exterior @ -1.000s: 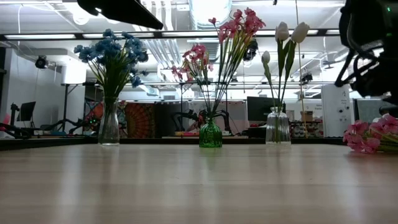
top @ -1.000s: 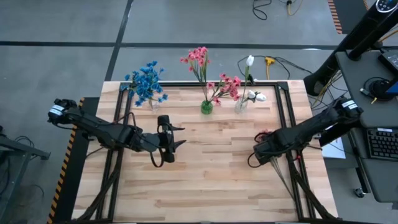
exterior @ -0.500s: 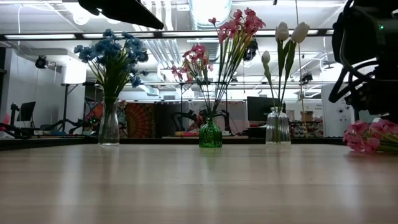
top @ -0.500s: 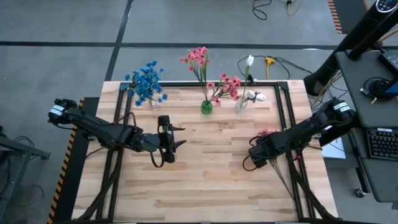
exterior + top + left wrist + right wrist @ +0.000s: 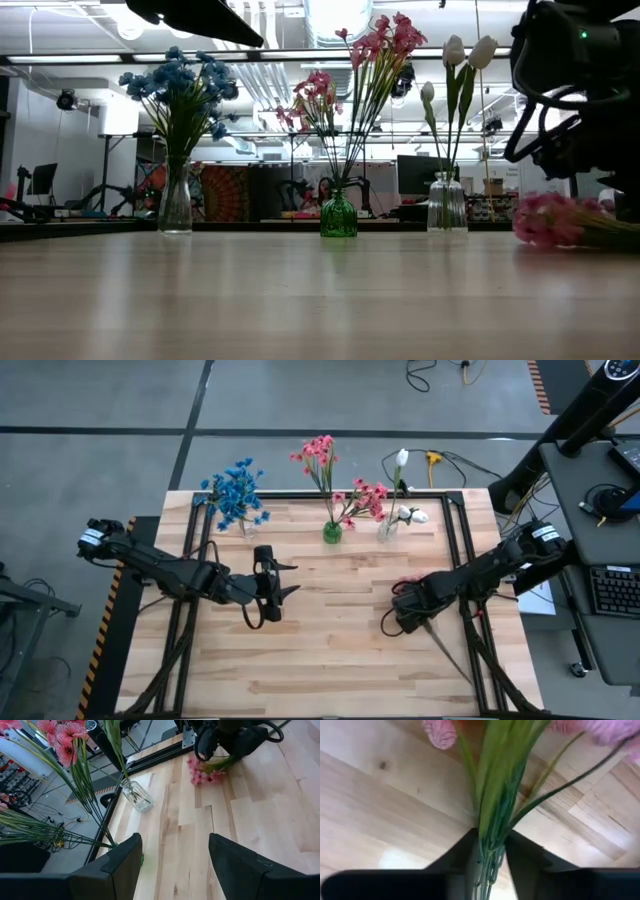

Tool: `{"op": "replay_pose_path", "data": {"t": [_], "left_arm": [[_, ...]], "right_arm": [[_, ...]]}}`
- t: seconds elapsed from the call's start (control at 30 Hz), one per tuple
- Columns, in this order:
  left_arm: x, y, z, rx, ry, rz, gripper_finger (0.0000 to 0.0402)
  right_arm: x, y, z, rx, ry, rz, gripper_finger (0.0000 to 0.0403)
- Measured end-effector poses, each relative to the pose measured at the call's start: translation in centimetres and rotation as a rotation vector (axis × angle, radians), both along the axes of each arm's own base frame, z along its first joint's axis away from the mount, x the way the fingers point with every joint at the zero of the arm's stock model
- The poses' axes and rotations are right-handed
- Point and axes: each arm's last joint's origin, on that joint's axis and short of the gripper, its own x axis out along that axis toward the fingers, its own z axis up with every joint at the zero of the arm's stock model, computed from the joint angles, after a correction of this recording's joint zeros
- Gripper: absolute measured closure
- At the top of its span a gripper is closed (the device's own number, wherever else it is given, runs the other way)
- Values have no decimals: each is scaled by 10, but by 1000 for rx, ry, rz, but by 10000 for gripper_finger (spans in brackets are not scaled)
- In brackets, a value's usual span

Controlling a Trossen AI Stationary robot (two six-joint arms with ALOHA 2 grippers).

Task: Sort flowers into vase by color
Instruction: Put the right pink flower into the green vase

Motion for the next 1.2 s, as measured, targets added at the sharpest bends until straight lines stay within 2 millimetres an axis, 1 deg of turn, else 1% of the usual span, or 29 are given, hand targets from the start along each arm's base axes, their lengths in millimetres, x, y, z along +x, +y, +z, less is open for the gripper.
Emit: {"op": "replay_pose_path", "data": {"t": [0.1,0.17,0.3,0.4,0.5,0.6,0.73,0.83,1.0,1.1,1.2], "left_arm": [[0,0,0,-6,-2,2,189],[0,0,0,-13,-4,6,189],[0,0,0,-20,-6,9,189],[0,0,0,-20,-6,9,190],[0,0,0,-20,-6,9,189],[0,0,-1,-19,-5,9,190],[0,0,-1,-19,-5,9,189],[-1,0,-2,-15,8,9,189],[-5,2,-2,-13,54,19,190],[-10,4,0,-14,65,49,190],[-17,7,1,-28,88,76,190]], "right_arm": [[3,1,3,6,-15,19,365],[6,2,7,16,-34,38,383],[14,6,17,82,-66,89,384],[24,10,28,140,-128,173,384],[38,16,43,194,-253,287,385],[56,20,59,173,-437,377,385],[84,22,87,30,-731,480,385],[97,16,106,-134,-846,527,385],[115,0,133,-510,-980,582,385],[127,-9,148,-656,-1136,610,385],[136,-21,163,-790,-1297,601,385]]}}
